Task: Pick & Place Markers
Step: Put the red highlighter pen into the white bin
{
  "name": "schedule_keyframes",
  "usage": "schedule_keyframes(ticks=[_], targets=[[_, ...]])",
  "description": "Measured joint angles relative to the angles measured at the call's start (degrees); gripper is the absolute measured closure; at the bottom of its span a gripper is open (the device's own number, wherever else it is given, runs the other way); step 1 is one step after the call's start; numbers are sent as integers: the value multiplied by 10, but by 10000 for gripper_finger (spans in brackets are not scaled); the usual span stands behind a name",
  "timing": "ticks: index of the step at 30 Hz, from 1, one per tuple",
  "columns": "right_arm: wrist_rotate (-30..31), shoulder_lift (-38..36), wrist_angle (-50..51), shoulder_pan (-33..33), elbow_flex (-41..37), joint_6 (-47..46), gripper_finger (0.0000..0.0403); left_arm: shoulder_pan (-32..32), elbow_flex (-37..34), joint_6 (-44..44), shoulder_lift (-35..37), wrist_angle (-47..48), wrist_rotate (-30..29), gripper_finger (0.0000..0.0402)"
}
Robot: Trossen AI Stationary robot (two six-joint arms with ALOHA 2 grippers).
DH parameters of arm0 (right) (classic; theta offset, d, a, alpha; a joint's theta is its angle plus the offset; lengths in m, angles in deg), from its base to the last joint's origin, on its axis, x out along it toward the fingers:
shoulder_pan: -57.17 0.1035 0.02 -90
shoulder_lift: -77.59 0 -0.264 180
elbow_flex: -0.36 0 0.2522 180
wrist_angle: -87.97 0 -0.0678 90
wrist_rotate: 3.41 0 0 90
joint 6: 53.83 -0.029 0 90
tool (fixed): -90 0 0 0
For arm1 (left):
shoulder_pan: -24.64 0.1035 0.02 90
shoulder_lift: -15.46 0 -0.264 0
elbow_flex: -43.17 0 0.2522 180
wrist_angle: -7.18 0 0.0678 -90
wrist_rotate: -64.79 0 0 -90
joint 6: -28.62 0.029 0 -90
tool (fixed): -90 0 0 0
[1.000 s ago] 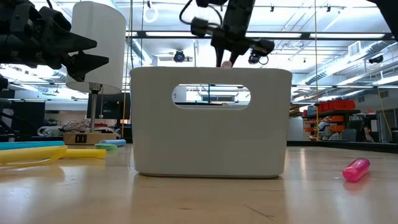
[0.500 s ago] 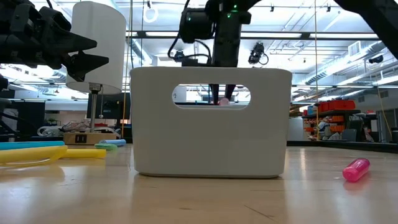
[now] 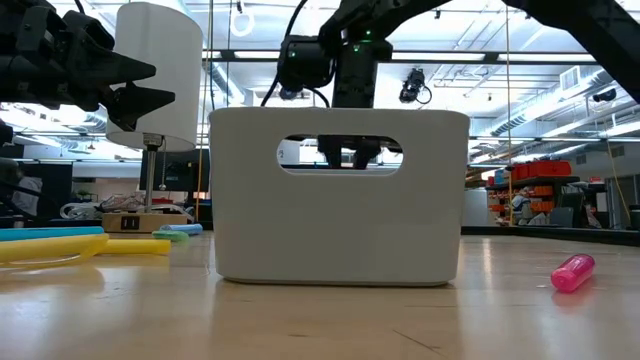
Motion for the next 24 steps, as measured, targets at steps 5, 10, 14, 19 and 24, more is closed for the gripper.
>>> schedule_keyframes(ticks=[5,10,14,19,24], targets=[[1,8,-5,0,0,-8,350,0,0,0,0,0,0,113],[2,24,-7,0,0,-6,350,0,0,0,0,0,0,113],[2,35,-11,-1,0,0,350,0,0,0,0,0,0,113],[11,40,-11,-3,0,1,350,0,0,0,0,0,0,113],[17,40,-12,-5,0,1,350,0,0,0,0,0,0,113]])
